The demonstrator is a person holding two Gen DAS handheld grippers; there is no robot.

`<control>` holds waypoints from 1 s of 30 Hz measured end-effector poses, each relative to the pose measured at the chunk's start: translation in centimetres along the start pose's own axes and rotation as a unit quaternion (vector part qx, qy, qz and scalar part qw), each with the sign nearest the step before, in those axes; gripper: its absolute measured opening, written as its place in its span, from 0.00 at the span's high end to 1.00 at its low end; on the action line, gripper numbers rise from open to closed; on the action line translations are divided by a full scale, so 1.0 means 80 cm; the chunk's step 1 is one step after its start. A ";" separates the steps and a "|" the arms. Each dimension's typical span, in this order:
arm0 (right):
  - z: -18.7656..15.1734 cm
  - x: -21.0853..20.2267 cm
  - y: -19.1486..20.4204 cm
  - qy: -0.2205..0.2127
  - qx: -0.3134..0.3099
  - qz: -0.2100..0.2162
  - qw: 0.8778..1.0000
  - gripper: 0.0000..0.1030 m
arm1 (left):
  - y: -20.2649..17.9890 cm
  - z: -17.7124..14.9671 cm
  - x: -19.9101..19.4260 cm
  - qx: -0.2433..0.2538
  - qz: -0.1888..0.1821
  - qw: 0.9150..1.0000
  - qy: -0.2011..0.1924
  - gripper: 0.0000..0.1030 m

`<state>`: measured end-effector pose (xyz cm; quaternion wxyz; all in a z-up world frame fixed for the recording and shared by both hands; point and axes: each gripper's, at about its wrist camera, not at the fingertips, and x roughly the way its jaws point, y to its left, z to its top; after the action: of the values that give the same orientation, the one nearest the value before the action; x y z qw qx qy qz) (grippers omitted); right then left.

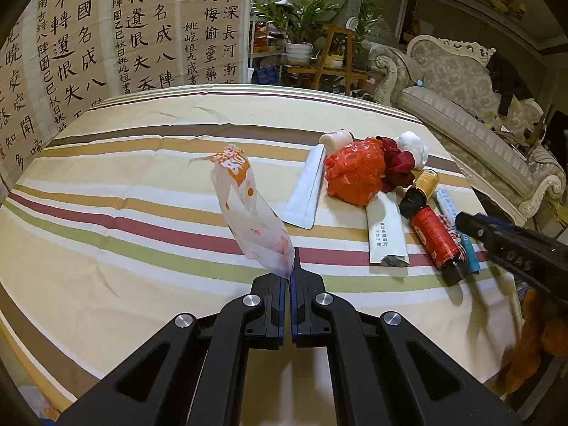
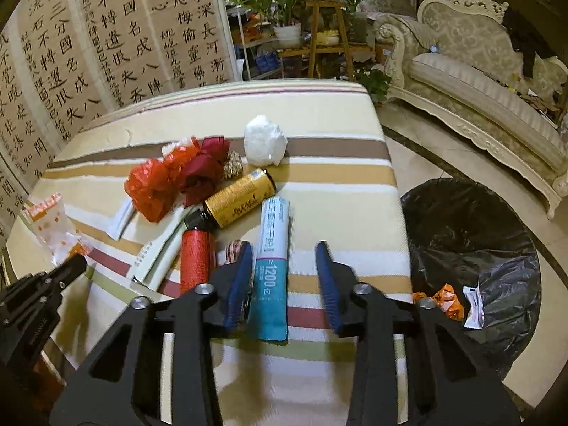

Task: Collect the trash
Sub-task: 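Lift the clear wrapper with the left tool while the right tool grasps the blue-white tube, then carry the wrapper and tube over the black bin and release both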

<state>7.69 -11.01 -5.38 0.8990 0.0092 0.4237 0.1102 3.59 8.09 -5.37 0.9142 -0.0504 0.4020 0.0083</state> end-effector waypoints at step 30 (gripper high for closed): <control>-0.028 -0.073 -0.121 -0.062 0.061 -0.071 0.994 0.85 | -0.150 0.007 -0.016 0.083 -0.097 0.992 -0.023 0.98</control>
<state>4.18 -21.87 -3.45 0.9268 0.0406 0.3730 0.0190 3.80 -3.80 -3.01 0.9207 -0.0127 0.3734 -0.1130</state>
